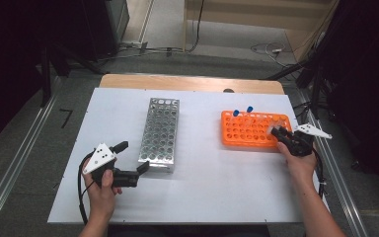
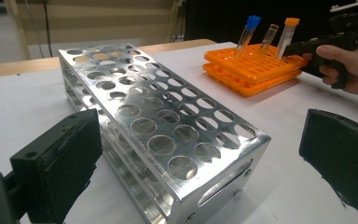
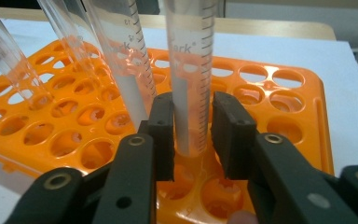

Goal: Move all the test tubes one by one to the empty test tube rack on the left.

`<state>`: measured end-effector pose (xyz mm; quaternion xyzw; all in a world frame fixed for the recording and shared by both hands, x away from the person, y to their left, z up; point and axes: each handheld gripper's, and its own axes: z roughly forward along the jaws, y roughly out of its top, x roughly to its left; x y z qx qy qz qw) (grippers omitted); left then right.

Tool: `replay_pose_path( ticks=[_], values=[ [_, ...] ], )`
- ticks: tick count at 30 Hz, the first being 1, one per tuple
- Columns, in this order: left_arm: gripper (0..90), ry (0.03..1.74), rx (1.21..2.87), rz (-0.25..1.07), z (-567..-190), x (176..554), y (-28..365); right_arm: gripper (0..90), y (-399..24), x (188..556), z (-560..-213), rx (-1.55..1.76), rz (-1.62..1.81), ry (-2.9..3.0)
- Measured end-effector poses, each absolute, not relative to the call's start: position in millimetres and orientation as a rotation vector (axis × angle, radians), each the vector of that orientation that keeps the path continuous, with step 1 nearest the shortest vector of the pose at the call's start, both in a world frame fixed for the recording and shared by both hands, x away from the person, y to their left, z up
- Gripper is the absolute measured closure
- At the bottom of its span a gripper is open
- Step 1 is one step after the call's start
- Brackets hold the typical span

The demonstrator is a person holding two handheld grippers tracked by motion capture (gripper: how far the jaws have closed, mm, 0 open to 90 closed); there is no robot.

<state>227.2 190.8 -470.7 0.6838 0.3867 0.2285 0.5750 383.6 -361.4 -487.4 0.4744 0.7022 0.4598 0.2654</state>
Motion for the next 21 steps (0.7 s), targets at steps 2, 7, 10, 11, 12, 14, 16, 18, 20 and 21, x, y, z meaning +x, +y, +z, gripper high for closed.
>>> replay_pose_path(
  ticks=[2, 7, 10, 11, 12, 14, 16, 18, 20, 21],
  values=[
    [0.0, 0.907, 1.608, 0.539, -471, 227, 191, 72.2, -360, 384, -488, 1.272, 1.239, 1.892],
    [0.0, 0.901, 1.611, 0.535, -472, 227, 189, 72.8, -359, 383, -488, 1.264, 1.229, 1.885],
    [0.0, 0.899, 1.611, 0.535, -471, 227, 189, 73.0, -360, 381, -483, 1.262, 1.254, 1.856],
    [0.0, 0.899, 1.611, 0.535, -471, 227, 189, 73.0, -361, 380, -481, 1.260, 1.265, 1.845],
    [0.0, 0.900, 1.608, 0.533, -471, 227, 189, 73.0, -361, 379, -479, 1.257, 1.274, 1.835],
    [0.0, 0.898, 1.606, 0.533, -471, 226, 189, 73.1, -361, 376, -474, 1.245, 1.278, 1.827],
    [0.0, 0.898, 1.605, 0.534, -470, 226, 190, 73.1, -362, 374, -468, 1.233, 1.294, 1.814],
    [0.0, 0.897, 1.605, 0.536, -470, 226, 190, 73.1, -362, 370, -462, 1.221, 1.307, 1.802],
    [0.0, 0.893, 1.603, 0.536, -469, 225, 189, 73.1, -362, 365, -456, 1.210, 1.313, 1.809],
    [0.0, 0.888, 1.608, 0.537, -469, 225, 190, 73.1, -362, 363, -454, 1.206, 1.311, 1.810]
  ],
)
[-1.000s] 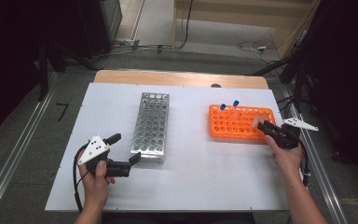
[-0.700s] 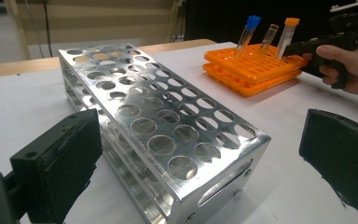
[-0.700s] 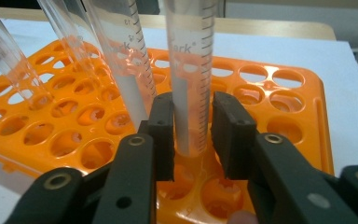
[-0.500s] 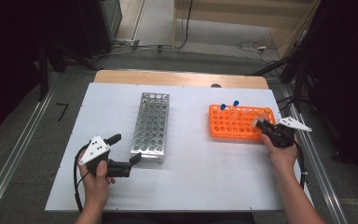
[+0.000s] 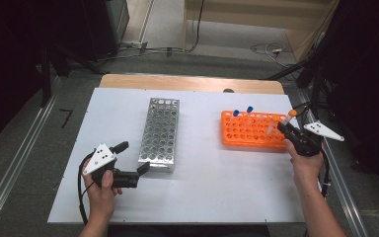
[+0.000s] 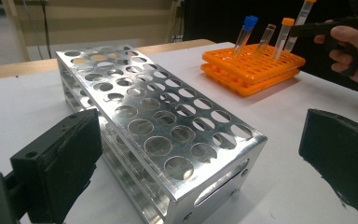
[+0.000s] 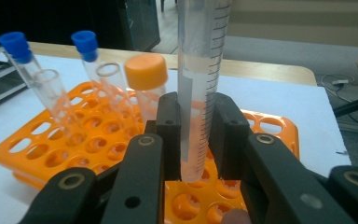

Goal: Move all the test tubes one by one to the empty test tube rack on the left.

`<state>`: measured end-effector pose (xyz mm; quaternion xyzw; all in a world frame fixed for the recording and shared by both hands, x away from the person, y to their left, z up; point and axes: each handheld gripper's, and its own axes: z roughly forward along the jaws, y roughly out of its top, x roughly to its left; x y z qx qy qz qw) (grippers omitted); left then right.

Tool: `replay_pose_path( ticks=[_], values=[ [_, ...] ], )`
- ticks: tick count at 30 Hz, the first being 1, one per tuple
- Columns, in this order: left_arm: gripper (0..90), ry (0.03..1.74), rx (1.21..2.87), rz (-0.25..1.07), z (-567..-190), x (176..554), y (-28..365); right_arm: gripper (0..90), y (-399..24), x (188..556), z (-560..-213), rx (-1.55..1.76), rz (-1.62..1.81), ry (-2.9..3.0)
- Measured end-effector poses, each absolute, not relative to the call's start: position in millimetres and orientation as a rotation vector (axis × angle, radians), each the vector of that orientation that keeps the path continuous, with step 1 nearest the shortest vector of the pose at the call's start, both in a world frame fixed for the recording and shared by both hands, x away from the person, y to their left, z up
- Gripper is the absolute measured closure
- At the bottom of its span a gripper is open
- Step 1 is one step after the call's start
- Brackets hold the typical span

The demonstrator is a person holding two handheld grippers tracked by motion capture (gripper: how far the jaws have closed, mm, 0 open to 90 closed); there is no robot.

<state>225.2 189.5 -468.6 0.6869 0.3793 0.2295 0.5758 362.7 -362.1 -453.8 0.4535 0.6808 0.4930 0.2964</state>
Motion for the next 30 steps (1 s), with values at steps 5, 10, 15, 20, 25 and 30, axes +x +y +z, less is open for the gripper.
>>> replay_pose_path(
  ticks=[5, 10, 15, 20, 25, 30],
  values=[
    [0.5, 0.873, 1.611, 0.546, -466, 223, 189, 73.1, -364, 347, -443, 1.190, 1.319, 1.806],
    [0.5, 0.858, 1.626, 0.560, -463, 221, 186, 73.1, -362, 331, -435, 1.197, 1.352, 1.825],
    [0.4, 0.847, 1.626, 0.558, -459, 219, 185, 73.1, -356, 316, -431, 1.196, 1.393, 1.861],
    [0.0, 0.838, 1.619, 0.543, -456, 217, 181, 73.1, -345, 303, -429, 1.158, 1.415, 1.910],
    [0.0, 0.806, 1.626, 0.518, -448, 214, 170, 73.1, -330, 292, -428, 1.118, 1.438, 1.963],
    [0.0, 0.776, 1.646, 0.506, -437, 215, 156, 73.1, -312, 287, -429, 1.065, 1.476, 2.024]
  ],
)
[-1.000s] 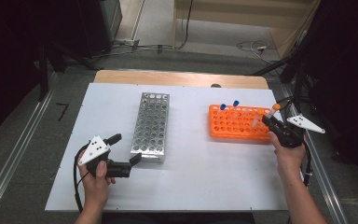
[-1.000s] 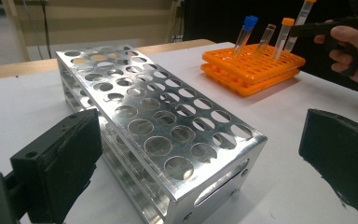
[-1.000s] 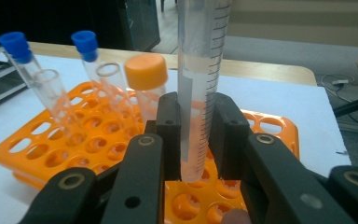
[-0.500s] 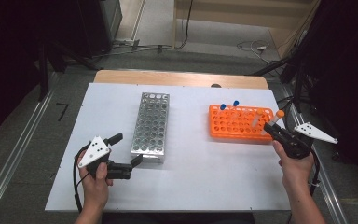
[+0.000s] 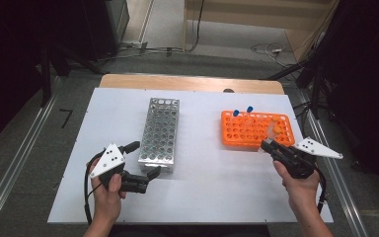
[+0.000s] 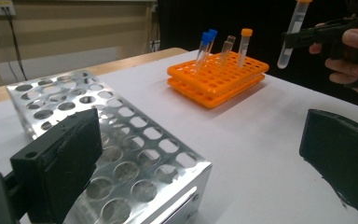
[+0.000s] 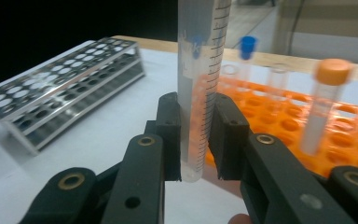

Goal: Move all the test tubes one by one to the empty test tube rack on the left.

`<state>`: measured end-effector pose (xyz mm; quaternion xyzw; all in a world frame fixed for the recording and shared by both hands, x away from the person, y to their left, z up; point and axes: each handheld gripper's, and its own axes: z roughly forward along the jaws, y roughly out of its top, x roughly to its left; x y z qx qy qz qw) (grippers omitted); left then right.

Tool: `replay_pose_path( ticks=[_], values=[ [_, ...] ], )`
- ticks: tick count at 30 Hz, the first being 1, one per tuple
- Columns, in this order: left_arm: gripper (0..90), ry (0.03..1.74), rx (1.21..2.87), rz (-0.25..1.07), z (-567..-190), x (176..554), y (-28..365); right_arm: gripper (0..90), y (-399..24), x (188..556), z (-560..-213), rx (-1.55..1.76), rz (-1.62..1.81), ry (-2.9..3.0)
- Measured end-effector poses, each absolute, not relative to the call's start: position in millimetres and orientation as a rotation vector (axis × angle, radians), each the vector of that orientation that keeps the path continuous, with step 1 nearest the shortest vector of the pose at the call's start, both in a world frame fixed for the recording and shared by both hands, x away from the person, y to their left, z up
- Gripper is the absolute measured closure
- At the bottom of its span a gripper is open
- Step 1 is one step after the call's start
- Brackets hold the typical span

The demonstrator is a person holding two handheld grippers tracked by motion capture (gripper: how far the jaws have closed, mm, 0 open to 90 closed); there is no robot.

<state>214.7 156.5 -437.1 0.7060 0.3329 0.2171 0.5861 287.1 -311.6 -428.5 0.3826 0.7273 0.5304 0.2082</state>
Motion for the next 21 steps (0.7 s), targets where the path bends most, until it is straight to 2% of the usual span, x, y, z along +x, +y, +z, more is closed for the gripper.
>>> replay_pose_path(
  ticks=[18, 21],
  values=[
    [0.0, 0.714, 1.694, 0.409, -419, 246, 110, 73.2, -265, 278, -439, 0.926, 1.526, 2.190],
    [2.2, 0.713, 1.697, 0.395, -417, 248, 107, 73.2, -258, 276, -441, 0.901, 1.520, 2.216]
  ],
)
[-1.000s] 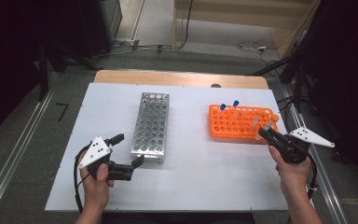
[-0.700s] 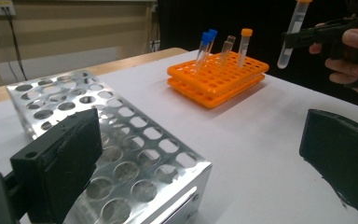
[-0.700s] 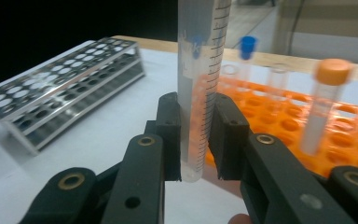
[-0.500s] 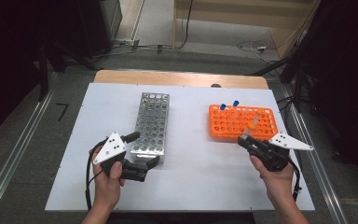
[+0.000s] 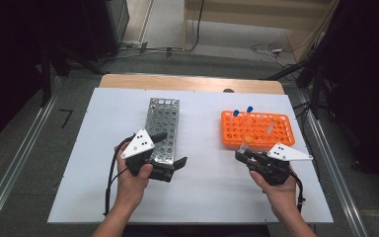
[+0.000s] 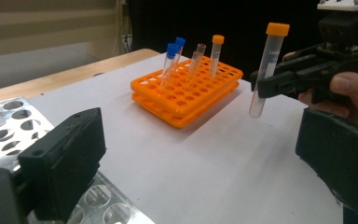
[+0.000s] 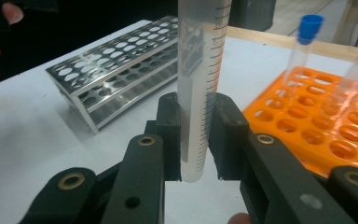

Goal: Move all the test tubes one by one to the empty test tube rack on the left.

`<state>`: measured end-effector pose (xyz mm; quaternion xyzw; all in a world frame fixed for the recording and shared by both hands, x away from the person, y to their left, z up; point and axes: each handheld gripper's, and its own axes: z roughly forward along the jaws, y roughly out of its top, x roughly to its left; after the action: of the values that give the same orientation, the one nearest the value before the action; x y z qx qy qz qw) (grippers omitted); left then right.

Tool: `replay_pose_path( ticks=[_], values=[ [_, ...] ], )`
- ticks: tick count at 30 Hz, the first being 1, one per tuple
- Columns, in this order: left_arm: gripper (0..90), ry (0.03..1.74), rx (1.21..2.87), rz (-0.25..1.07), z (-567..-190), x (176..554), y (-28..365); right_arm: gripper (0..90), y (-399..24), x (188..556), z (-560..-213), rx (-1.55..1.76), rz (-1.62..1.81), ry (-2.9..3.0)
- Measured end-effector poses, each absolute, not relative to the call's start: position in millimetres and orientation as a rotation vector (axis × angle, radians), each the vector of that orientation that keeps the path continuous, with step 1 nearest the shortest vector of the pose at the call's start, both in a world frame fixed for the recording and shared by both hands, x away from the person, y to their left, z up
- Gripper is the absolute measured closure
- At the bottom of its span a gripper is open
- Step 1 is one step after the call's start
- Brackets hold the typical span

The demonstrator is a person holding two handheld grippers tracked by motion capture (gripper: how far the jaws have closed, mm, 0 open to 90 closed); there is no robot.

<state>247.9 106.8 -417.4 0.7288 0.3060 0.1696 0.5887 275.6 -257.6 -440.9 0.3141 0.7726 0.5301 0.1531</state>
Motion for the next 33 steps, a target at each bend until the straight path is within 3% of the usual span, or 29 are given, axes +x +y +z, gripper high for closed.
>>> replay_pose_path(
  ticks=[8, 22, 31, 33],
  values=[
    [11.8, 0.740, 1.724, 0.364, -410, 252, 85, 73.2, -231, 273, -449, 0.834, 1.520, 2.286],
    [41.2, 0.657, 1.807, 0.271, -407, 254, 47, 73.2, -201, 264, -455, 0.728, 1.504, 2.361],
    [52.2, 0.629, 1.820, 0.228, -410, 258, 27, 73.2, -194, 259, -454, 0.682, 1.506, 2.379],
    [59.7, 0.632, 1.819, 0.227, -411, 259, 24, 73.1, -193, 258, -454, 0.662, 1.508, 2.387]
  ],
)
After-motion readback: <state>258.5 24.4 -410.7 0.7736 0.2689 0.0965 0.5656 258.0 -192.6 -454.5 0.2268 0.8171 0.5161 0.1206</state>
